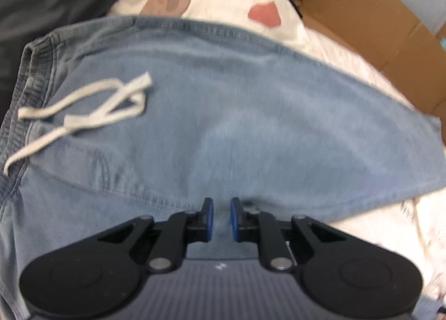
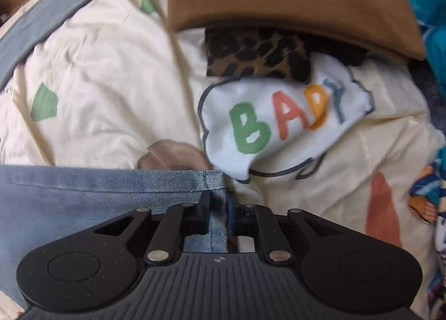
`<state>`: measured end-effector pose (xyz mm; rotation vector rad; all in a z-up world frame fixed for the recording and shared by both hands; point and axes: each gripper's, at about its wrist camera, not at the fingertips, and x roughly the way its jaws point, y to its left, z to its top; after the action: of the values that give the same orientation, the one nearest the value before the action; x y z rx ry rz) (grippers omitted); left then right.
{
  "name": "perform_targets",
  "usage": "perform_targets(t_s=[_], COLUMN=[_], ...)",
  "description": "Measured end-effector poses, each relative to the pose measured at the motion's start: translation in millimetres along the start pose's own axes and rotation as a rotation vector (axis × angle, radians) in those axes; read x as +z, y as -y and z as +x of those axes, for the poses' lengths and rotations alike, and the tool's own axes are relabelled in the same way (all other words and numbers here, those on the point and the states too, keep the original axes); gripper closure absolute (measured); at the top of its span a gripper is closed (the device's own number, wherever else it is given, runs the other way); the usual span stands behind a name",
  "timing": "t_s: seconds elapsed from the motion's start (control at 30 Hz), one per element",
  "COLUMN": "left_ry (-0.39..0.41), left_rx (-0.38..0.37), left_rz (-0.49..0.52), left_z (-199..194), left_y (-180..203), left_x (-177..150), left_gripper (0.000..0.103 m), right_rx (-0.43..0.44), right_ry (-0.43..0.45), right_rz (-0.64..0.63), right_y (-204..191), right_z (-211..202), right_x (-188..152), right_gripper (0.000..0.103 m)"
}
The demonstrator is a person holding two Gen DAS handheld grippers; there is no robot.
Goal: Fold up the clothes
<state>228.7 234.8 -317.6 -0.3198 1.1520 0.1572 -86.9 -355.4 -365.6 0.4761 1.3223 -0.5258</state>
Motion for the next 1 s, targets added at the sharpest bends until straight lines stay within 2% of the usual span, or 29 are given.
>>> perform_targets(t_s=[0.1,0.17,0.27,0.37,0.4,0.47,0.53,0.6,0.7,0.9,1.0], left_ry=[0.011,-0.014,-0.094,-0.088,-0.090,-0.087,-0.059,-0.038,-0.017,0.020,0.041], left_rx=[-0.016,-0.015,0.011,0.013,0.009,-0.004,-0.012,-0.009,-0.008,0.019,0.037], left_rz=[-0.004,0.005,-0.006,-0.020,-0.039,-0.079,-0.071,-0.046,-0.038,-0.073,-0.096], left_z=[12.7,28.9,60.3,70.5,68.9,53.9,32.3,9.0,-22.5,-71.4,-92.0], left_y=[6.3,11.3,13.8,12.7,11.4,8.8,8.7,9.0,3.7,-12.0,-23.7], left_x=[16.0,19.8,11.7,5.9,6.3,6.5,4.2,1.2,-6.2,-18.8,-27.3], left_gripper=[0.090,0.090,0.090,0.089,0.089,0.084,0.068,0.058,0.051,0.042,0.041], right_rx=[-0.019,-0.015,-0.012,0.006,0.013,0.028,0.043,0.063,0.094,0.149,0.175], right_ry=[0.027,0.052,0.088,0.119,0.126,0.137,0.133,0.140,0.156,0.177,0.184], right_rz=[0.010,0.023,0.027,0.029,0.028,0.033,0.039,0.054,0.076,0.100,0.082], right_y=[2.9,6.5,9.9,11.6,11.7,14.9,19.4,25.4,34.7,50.7,55.1], right_z=[-21.0,-31.7,-39.7,-41.9,-42.6,-47.9,-53.9,-60.1,-68.2,-77.8,-83.6], right_x=[5.0,6.9,6.5,3.5,0.5,-9.9,-20.5,-26.3,-32.9,-39.9,-42.2], right_gripper=[0.086,0.077,0.076,0.074,0.071,0.068,0.068,0.068,0.059,0.059,0.059])
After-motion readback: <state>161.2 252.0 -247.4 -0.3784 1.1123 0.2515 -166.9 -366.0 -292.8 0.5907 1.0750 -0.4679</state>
